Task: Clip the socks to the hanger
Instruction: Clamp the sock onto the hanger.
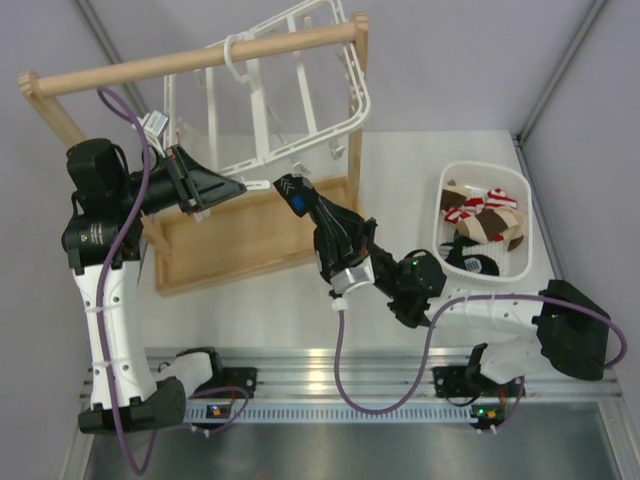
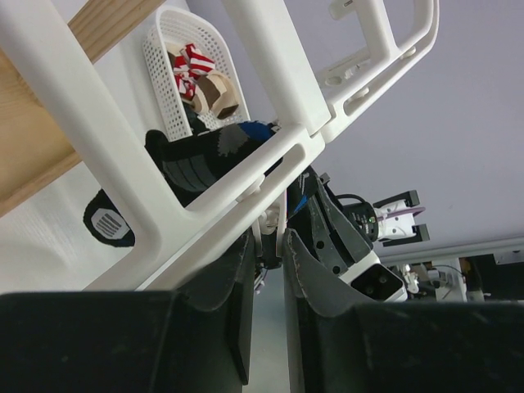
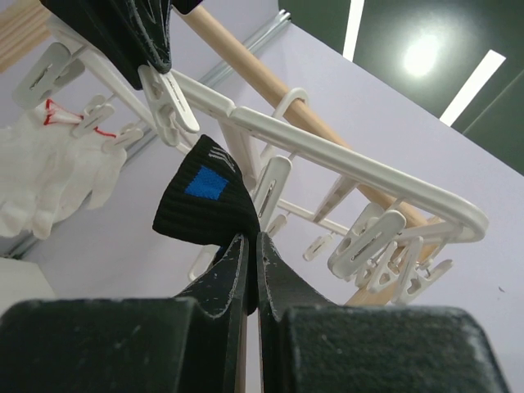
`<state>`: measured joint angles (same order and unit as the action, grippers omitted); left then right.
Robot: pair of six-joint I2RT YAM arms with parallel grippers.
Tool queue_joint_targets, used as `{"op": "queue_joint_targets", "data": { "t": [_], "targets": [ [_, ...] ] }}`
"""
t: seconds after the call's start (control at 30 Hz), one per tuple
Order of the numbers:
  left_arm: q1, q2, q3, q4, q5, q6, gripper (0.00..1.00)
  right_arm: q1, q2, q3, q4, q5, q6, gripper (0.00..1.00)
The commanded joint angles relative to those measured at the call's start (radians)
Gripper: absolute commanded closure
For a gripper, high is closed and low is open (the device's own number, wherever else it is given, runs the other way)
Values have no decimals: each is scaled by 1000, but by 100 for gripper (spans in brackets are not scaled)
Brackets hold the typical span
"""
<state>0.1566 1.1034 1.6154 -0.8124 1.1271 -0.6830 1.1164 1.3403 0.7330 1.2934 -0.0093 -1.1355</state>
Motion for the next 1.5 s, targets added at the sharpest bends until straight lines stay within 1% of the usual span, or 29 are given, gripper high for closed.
{"op": "queue_joint_targets", "data": {
  "t": [0.0, 0.97, 1.47],
  "targets": [
    [6, -5, -3, 64, 36, -23, 78, 10, -46, -21, 339, -50, 43, 100],
    [11, -10, -14, 76, 66, -32, 78, 11, 20, 51, 326, -69, 59, 100],
    [9, -19, -40, 111, 83, -49, 78, 10, 43, 83, 320, -75, 69, 100]
  ]
}}
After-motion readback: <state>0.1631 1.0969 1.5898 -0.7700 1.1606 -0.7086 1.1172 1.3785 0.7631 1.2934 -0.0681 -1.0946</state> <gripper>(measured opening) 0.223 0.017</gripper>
